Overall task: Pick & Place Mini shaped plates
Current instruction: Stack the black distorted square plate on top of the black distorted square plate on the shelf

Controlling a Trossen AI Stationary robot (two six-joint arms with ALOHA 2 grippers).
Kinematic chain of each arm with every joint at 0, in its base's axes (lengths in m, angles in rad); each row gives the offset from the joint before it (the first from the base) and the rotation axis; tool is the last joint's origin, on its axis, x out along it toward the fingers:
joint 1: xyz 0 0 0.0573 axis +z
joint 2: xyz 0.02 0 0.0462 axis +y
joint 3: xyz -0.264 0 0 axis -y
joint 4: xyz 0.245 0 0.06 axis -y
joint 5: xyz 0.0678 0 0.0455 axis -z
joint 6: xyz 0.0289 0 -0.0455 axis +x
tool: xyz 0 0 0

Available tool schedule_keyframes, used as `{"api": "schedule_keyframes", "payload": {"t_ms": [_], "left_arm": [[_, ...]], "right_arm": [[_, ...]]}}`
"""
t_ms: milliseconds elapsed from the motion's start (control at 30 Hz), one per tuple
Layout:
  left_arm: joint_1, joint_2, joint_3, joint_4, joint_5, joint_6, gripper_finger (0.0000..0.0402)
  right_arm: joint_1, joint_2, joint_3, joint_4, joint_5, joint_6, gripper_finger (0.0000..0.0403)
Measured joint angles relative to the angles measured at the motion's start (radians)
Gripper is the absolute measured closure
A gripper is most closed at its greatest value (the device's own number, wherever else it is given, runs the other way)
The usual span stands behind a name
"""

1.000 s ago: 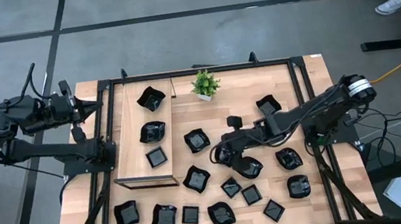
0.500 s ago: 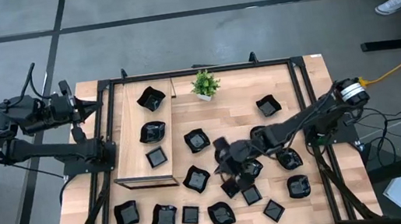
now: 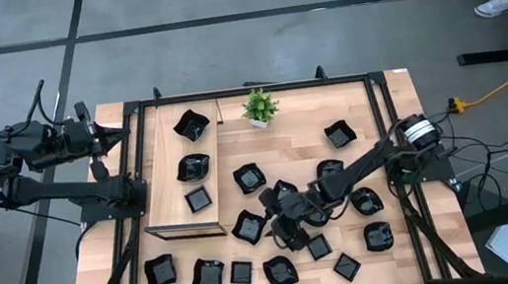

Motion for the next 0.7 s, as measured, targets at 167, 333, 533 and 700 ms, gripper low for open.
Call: {"api": "schedule_keyframes", "payload": {"t_ms": [167,333,533,700], "left_arm": [[0.0,0.0,0.0,0.0,0.0,0.0,0.0398],[0.0,0.0,0.0,0.0,0.0,0.0,0.0398],[0.0,0.0,0.0,0.0,0.0,0.0,0.0398],[0.0,0.0,0.0,0.0,0.0,0.0,0.0398]], "right_arm": [[0.0,0.042,0.0,-0.007,0.003,0.001,0.0232],[0.0,0.055,0.0,0.0,0.037,-0.014,0.0253],[0.0,0.055,0.001,-0.024,0.097,-0.017,0.0284],[0.0,0.055,0.001,-0.053,0.097,-0.017,0.0301]]}}
